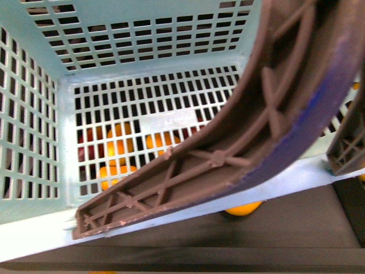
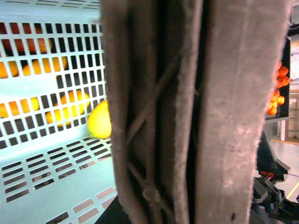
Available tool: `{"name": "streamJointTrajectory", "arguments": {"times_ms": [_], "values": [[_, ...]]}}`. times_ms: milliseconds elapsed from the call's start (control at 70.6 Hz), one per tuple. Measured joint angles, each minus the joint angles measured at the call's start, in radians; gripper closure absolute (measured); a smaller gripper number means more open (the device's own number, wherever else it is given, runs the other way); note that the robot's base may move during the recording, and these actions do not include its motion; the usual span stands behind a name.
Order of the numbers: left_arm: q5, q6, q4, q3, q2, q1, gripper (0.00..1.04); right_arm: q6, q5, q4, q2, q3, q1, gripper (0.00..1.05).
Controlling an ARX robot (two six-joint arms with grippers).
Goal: Pick lemon and mango into basket
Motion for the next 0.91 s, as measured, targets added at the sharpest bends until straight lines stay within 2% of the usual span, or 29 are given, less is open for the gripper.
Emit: {"name": "streamJointTrajectory", "arguments": {"times_ms": [453,906], "values": [[0.009,0.002,0.0,0.0,0.0,0.004,0.89,0.0,-0.003,-0.001,0.0,-0.001,0.0,0.09],[-0.025,0.005,0.0,0.0,0.0,0.022,0.89,0.0,-0.008,-0.001,0.0,0.0,0.002,0.09]]}}
